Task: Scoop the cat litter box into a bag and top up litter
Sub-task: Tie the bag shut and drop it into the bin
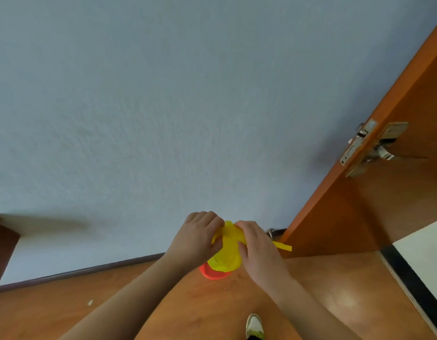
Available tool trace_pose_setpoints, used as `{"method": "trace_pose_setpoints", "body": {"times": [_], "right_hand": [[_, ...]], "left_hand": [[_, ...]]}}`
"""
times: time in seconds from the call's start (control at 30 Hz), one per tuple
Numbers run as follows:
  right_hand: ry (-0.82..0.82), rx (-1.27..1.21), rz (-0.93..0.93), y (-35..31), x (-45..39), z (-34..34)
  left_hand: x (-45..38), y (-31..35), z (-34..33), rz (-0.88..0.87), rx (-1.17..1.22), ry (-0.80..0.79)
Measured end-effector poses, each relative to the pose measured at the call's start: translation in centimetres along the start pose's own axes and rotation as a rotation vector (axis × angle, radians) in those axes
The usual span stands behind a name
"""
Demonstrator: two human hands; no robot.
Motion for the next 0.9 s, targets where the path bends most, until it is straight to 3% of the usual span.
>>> {"method": "trace_pose_setpoints", "body": {"times": [0.2, 0.37, 0.73, 0.9], "right_hand": [[-0.101, 0.031, 0.188, 6.5, -4.6, -1.8], [-0.112, 0.033, 0.24, 10.0, -7.7, -5.6], [-0.212, 0.044, 0.111, 19.3, -9.5, -21.2], [-0.221, 0.053, 0.112, 24.2, -9.4, -30.5]], "left_hand": [[-4.1, -1.6, -6.0, 0.197, 0.026, 0.077], [-5.7, -3.7, -10.3, 0.248, -0.031, 0.14], [-5.5, -13.9, -27.4, 0.341, 0.097, -0.105], [-4.0, -17.5, -37.1, 0.355, 0.121, -0.099]]}}
Point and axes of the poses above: each hand's wrist, its own x-axis away from the middle knuckle, its own z-axis out of the back of the hand, y = z × x, the point moved 10 cm from there along -x, towards the middle knuckle, and after that the axes turned 4 degrees about -y, right-handed, at the moved point
